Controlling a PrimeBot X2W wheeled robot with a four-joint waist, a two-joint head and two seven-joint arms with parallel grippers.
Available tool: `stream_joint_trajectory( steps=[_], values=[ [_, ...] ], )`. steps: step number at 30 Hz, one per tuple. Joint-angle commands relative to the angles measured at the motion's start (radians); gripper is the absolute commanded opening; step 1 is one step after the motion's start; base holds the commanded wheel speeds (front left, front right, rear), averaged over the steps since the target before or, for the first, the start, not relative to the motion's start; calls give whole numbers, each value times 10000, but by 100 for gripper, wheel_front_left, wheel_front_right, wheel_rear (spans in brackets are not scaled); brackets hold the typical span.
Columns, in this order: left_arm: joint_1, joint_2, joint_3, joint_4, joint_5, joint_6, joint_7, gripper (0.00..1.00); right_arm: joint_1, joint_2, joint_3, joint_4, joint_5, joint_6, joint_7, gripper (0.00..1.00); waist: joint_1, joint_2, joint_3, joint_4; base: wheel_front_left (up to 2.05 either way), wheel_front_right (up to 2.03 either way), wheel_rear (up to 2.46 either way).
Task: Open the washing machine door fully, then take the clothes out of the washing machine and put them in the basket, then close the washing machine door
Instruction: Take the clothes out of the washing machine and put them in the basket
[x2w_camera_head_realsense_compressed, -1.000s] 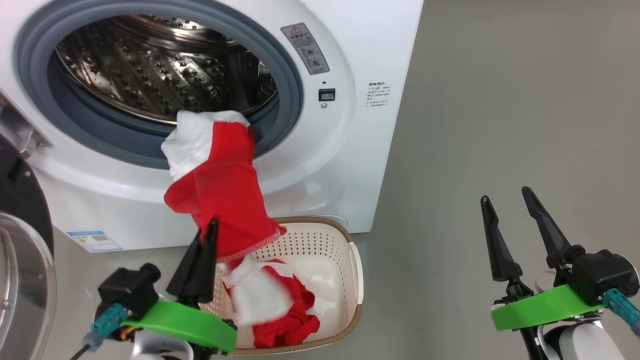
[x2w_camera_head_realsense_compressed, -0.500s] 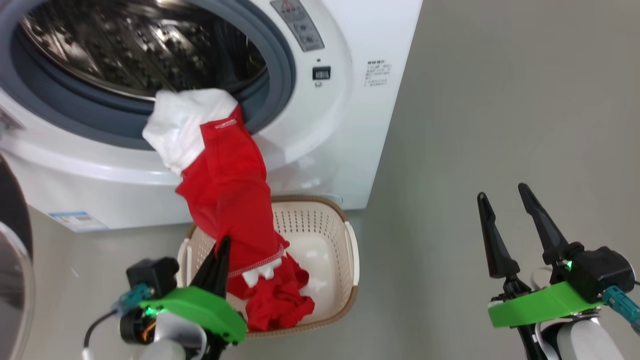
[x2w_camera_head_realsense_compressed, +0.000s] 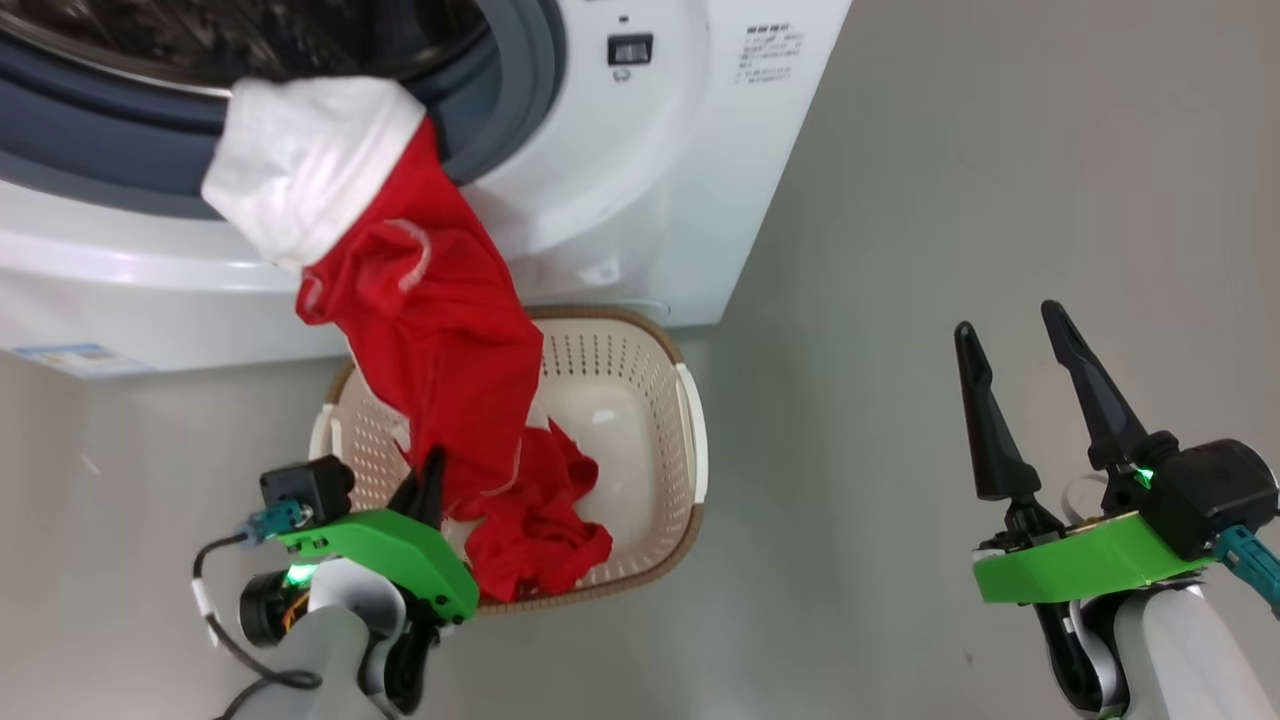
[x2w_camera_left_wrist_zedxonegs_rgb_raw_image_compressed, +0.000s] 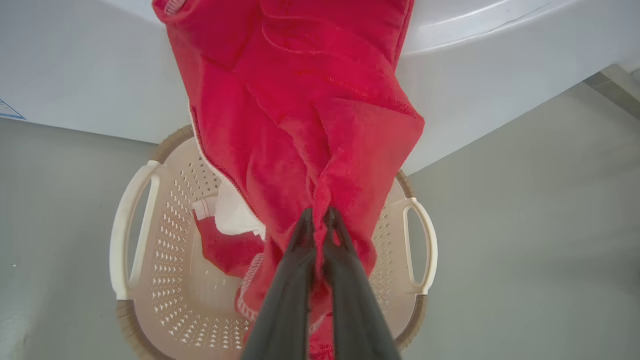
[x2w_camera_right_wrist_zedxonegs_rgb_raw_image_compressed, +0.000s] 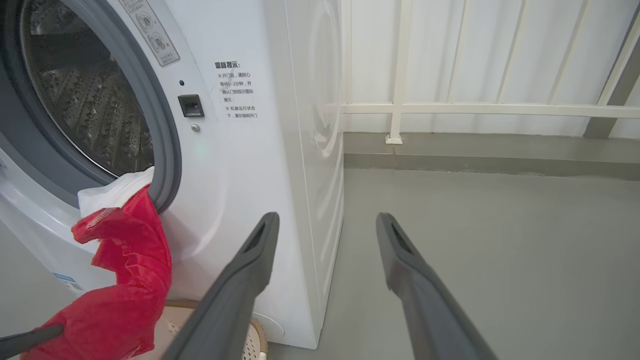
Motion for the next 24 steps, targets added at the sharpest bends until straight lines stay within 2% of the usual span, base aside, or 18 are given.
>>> stream_joint_trajectory(
  steps=[1,11,24],
  values=[
    [-154,165,204,17,-71,-66,-123,0,-164,-62,235,-285,-162,35,-63,100,0,-1,334,-75,0,0,0],
    [-856,138,-480,2247,-990,-377,-30,0,-331,-62,257,-376,-137,35,-63,100,0,-1,909,-159,0,0,0],
    [-1407,136,-1619,3247,-1967,-180,274,0,-900,-62,535,-417,-91,35,-63,100,0,-1,1970,-176,0,0,0]
  ],
)
